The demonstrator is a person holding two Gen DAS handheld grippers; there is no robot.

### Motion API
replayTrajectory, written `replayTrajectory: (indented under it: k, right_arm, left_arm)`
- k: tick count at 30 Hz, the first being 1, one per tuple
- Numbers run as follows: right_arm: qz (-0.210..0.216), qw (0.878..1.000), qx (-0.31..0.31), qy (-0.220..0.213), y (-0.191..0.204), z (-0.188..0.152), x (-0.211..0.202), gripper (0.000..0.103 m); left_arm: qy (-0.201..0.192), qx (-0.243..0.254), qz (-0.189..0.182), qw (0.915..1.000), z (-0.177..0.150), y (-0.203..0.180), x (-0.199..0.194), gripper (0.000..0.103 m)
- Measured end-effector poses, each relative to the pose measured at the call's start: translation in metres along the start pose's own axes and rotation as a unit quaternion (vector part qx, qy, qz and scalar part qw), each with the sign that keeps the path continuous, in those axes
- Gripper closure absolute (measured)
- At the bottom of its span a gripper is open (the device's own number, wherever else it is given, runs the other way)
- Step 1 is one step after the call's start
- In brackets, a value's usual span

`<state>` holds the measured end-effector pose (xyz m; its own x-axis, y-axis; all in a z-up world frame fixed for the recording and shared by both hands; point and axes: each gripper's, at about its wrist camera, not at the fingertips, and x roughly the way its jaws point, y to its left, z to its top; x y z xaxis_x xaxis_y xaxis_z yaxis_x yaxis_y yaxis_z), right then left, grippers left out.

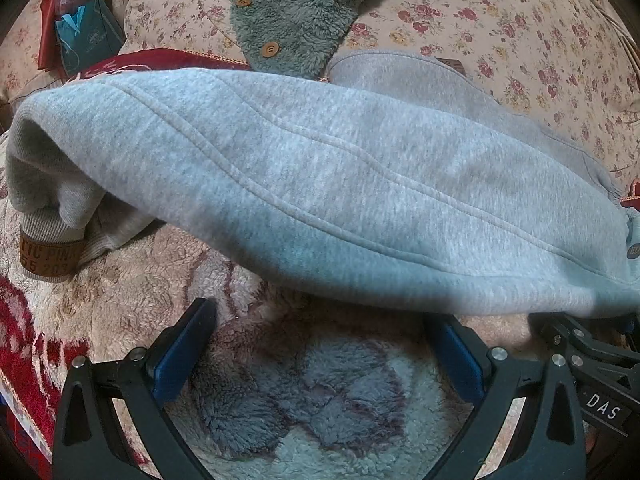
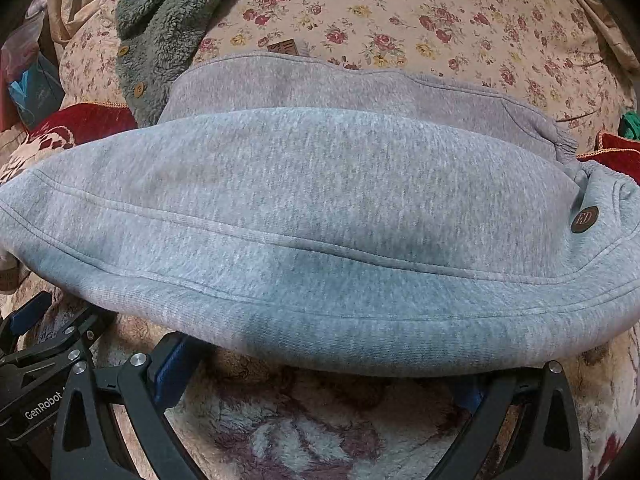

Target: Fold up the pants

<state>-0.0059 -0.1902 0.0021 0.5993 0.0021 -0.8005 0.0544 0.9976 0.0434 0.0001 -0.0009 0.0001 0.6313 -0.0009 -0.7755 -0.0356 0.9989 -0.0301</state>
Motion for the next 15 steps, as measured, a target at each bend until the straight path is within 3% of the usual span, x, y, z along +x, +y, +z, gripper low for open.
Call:
replayTrajectory:
  k: [7,15]
  right_arm:
    - [0.003,1.0,-0.003,0.001,-0.001,0.0,0.0,0.0]
    - [0.071,0.996,-0.061,0.002,-0.017,-0.011,-0.021,0.0]
  left_arm:
    - [0.001,0.001,0.001,1.0,0.0,0.0,0.0,0.0]
    - [0.024,0.004,-0.003,0.9997,0.007,-0.001,0.002,0.0]
